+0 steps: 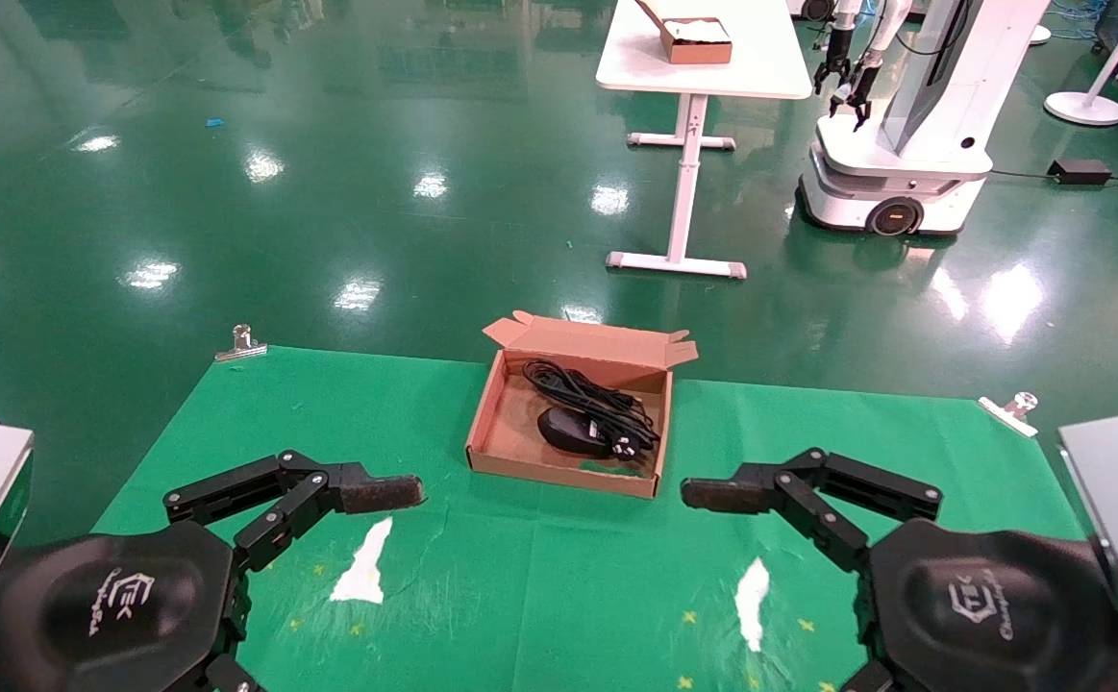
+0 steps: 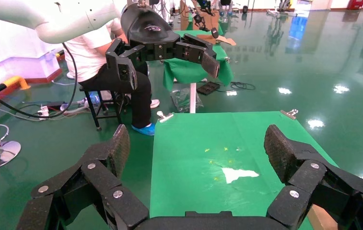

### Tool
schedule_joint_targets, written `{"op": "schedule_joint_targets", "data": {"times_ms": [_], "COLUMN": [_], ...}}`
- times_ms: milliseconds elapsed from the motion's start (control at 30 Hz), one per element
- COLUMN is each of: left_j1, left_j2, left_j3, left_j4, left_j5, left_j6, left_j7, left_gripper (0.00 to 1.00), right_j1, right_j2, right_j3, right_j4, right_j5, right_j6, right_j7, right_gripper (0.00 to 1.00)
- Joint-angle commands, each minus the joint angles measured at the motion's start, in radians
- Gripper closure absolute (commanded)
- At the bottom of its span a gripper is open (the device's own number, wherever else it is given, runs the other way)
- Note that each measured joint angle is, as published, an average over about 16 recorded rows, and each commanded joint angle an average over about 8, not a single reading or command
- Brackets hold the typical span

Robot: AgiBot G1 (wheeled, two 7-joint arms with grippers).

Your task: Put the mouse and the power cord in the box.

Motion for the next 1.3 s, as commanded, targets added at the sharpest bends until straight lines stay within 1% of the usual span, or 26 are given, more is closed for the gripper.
{"op": "schedule_joint_targets", "data": {"times_ms": [33,1300], "left_j1": [0.000,-0.001], "left_j2": [0.000,0.001], "left_j3": [0.000,0.001], "left_j4": [0.000,0.001], "left_j5": [0.000,0.001], "left_j6": [0.000,-0.001], "left_j7": [0.000,0.000], "left_gripper": [0.00,0.00], "right_j1": [0.000,0.002], "right_j2": [0.000,-0.001], "right_j3": [0.000,-0.001], "right_j4": [-0.001,-0.003], "right_j5": [0.000,-0.002], "right_j6": [0.000,-0.001], "right_j7": [0.000,-0.002], "right_gripper": [0.00,0.00]}}
